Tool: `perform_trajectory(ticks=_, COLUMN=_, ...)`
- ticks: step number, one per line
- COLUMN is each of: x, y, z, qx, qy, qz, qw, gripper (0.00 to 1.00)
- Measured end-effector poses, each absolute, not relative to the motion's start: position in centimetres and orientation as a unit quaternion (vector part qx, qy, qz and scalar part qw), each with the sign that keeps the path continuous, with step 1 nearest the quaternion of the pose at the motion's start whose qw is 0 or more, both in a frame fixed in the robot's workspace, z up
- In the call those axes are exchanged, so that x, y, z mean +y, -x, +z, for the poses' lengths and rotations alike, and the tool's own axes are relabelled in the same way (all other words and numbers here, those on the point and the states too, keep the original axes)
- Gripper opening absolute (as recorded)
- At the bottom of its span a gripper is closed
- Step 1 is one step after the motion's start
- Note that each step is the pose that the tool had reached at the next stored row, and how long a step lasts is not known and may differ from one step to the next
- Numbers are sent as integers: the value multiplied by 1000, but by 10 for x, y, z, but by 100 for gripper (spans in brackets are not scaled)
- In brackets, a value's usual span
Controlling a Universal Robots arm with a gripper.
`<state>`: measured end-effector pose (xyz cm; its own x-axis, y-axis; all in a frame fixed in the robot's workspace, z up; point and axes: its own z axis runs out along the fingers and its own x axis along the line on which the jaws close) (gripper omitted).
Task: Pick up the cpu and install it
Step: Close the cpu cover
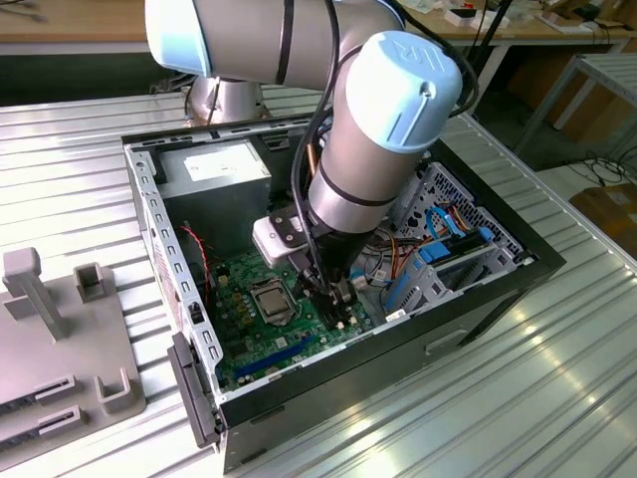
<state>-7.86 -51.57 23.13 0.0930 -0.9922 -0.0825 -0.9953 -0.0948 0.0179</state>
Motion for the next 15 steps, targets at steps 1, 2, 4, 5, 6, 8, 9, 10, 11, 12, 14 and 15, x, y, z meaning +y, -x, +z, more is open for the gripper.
perform_trajectory(ticks=1, x=-515, y=79, z=231, qx=672, qy=739, qz=37, qw=21, gripper=11)
perform_trajectory(ticks=2, x=-515, y=79, z=231, qx=672, qy=739, qz=37, qw=21, gripper=11)
perform_trajectory(ticks=4, x=-515, y=79, z=231, qx=672, qy=739, qz=37, qw=21, gripper=11)
perform_trajectory(ticks=5, x=-515, y=79, z=231, qx=672, qy=739, qz=37, qw=21, gripper=11)
perform_trajectory(ticks=6, x=-514, y=79, z=231, qx=672, qy=739, qz=37, qw=21, gripper=11)
perform_trajectory(ticks=8, x=-514, y=79, z=231, qx=672, qy=739, qz=37, qw=21, gripper=11)
perform_trajectory(ticks=9, x=-514, y=79, z=231, qx=672, qy=739, qz=37, qw=21, gripper=11)
perform_trajectory(ticks=10, x=-513, y=79, z=231, qx=672, qy=739, qz=37, qw=21, gripper=11)
perform_trajectory(ticks=11, x=-513, y=79, z=231, qx=672, qy=739, qz=37, qw=21, gripper=11)
perform_trajectory(ticks=12, x=-513, y=79, z=231, qx=672, qy=739, qz=37, qw=21, gripper=11)
perform_trajectory(ticks=14, x=-512, y=79, z=231, qx=672, qy=739, qz=37, qw=21, gripper=11)
perform_trajectory(ticks=15, x=-512, y=79, z=231, qx=672, qy=739, qz=37, qw=21, gripper=11)
